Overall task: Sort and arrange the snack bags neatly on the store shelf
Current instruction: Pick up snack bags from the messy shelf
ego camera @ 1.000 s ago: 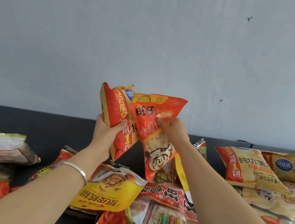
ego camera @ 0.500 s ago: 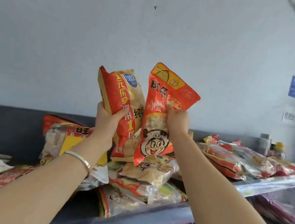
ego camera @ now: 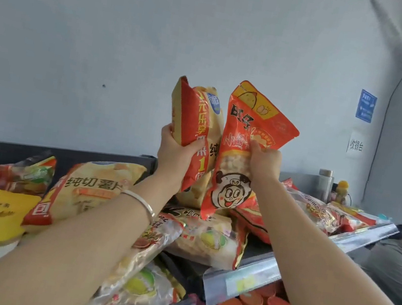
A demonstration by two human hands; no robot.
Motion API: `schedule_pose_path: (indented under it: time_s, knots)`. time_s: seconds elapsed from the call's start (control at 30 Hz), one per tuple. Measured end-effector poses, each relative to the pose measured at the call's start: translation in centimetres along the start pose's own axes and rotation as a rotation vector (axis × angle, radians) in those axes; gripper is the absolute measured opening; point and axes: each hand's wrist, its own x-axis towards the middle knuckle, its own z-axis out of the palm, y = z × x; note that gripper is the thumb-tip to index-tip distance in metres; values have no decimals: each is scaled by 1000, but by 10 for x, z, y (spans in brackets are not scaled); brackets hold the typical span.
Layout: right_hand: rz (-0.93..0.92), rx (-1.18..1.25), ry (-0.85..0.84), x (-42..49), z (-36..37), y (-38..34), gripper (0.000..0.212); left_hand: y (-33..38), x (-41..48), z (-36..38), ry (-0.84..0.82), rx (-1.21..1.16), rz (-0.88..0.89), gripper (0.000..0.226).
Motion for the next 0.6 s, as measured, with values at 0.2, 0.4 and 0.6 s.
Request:
schedule_pose_path:
  time_s: [0.2, 0.4, 0.6]
  knots:
    - [47, 63, 97, 86, -3, 23, 34, -36, 53, 64, -49, -27, 19, 63]
    - [105, 123, 149, 159, 1, 51, 33, -71, 91, 115, -61, 13, 54, 63]
    - [148, 253, 72, 223, 22, 84, 29, -114, 123, 150, 4, 76, 21, 63]
